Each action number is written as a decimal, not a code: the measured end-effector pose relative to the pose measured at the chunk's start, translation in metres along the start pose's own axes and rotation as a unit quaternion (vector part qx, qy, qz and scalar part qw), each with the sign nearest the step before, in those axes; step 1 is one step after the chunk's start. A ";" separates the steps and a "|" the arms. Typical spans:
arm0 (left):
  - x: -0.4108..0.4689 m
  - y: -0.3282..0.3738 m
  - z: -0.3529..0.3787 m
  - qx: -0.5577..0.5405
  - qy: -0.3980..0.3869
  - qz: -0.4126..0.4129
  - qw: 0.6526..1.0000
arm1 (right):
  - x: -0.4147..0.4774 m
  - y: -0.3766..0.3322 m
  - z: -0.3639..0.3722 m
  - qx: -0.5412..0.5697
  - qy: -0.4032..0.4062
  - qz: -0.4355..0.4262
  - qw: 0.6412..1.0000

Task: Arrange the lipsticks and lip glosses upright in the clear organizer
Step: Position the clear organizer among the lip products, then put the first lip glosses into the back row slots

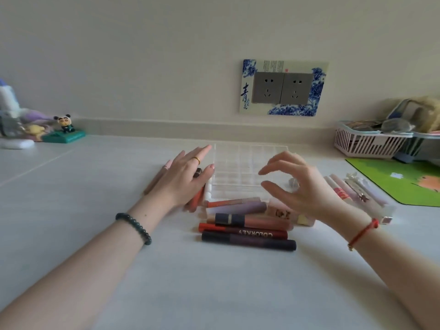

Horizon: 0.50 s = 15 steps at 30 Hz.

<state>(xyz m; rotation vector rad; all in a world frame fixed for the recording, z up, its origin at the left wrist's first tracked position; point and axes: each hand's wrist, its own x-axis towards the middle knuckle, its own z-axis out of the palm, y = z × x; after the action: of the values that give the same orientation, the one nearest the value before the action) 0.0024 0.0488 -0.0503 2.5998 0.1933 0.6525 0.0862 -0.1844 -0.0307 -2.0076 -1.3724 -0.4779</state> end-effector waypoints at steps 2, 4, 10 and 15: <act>-0.003 -0.001 0.000 0.017 -0.019 -0.006 1.000 | -0.003 -0.013 0.000 0.015 -0.032 -0.045 0.998; -0.006 0.002 -0.001 0.028 -0.022 -0.011 0.999 | -0.005 -0.028 0.002 0.024 -0.069 -0.090 0.993; -0.004 0.007 0.000 0.046 -0.004 0.024 0.999 | -0.010 -0.047 0.015 -0.100 -0.179 -0.173 0.963; -0.002 0.006 0.003 0.049 0.012 0.068 0.996 | -0.013 -0.048 0.017 -0.123 -0.190 -0.165 0.960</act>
<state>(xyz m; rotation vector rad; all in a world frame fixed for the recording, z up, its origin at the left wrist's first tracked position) 0.0023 0.0417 -0.0512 2.7177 0.0563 0.7406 0.0361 -0.1694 -0.0364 -2.1534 -1.9884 -0.4387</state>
